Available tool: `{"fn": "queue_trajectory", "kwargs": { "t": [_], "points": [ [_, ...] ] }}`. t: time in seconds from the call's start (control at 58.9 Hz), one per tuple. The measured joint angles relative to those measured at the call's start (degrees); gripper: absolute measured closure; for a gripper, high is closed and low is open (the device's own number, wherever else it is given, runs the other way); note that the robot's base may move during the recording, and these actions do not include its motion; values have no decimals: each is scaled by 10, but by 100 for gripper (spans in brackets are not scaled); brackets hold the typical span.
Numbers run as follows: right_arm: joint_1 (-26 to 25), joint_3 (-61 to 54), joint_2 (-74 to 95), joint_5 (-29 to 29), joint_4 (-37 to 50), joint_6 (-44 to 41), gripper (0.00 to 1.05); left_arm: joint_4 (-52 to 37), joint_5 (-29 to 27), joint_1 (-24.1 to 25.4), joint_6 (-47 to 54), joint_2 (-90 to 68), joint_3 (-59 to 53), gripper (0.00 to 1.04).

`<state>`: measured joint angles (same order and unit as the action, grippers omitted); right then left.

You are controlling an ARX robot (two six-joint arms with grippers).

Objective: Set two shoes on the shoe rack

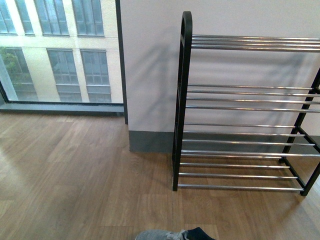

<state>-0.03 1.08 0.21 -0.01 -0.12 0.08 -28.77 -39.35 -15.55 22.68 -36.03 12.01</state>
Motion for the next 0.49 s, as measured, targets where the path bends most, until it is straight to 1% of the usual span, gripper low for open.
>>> {"fn": "queue_trajectory", "kwargs": {
  "t": [0.068, 0.085, 0.102, 0.119, 0.136, 0.153, 0.17, 0.204, 0.238, 0.271, 0.288, 0.305, 0.356, 0.424, 0.458, 0.492],
  "points": [
    [0, 0, 0, 0, 0, 0, 9, 0, 0, 0, 0, 0, 0, 103],
    [-2, 0, 1, -7, -1, 4, 9, 0, 0, 0, 0, 0, 0, 103],
    [-9, 3, 8, -36, -8, 14, 9, 0, 0, 0, 0, 0, 0, 103],
    [-14, 4, 11, -53, -12, 17, 9, 0, 0, 0, 0, 0, 0, 103],
    [-23, 7, 24, -85, -13, 31, 9, 0, 0, 0, 0, 0, 0, 103],
    [-28, 8, 40, -108, -5, 43, 9, 0, 0, 0, 0, 0, 0, 103],
    [-28, 9, 53, -117, 2, 44, 9, 0, 0, 0, 0, 0, 0, 103],
    [-27, 13, 103, -139, 43, 59, 9, 0, 0, 0, 0, 0, 0, 103],
    [-21, 19, 148, -137, 83, 63, 9, 0, 1, 0, 0, 0, 0, 103],
    [1, 44, 250, -108, 170, 62, 9, 0, 1, 0, 0, 0, 0, 103],
    [19, 68, 326, -91, 227, 53, 9, 0, 0, 0, 0, 0, 0, 103],
    [24, 75, 346, -88, 240, 49, 9, 0, 0, 0, 0, 0, 0, 103],
    [52, 112, 464, -68, 316, 28, 9, 0, 0, 0, 0, 0, 0, 103],
    [76, 151, 584, -57, 372, 3, 9, 0, 1, 0, 0, 0, 0, 103],
    [91, 183, 680, -41, 401, -13, 9, 0, 1, 0, 0, 0, 0, 103],
    [102, 209, 750, -39, 410, -28, 9, 0, 1, 0, 0, 0, 0, 103]
  ]
}}
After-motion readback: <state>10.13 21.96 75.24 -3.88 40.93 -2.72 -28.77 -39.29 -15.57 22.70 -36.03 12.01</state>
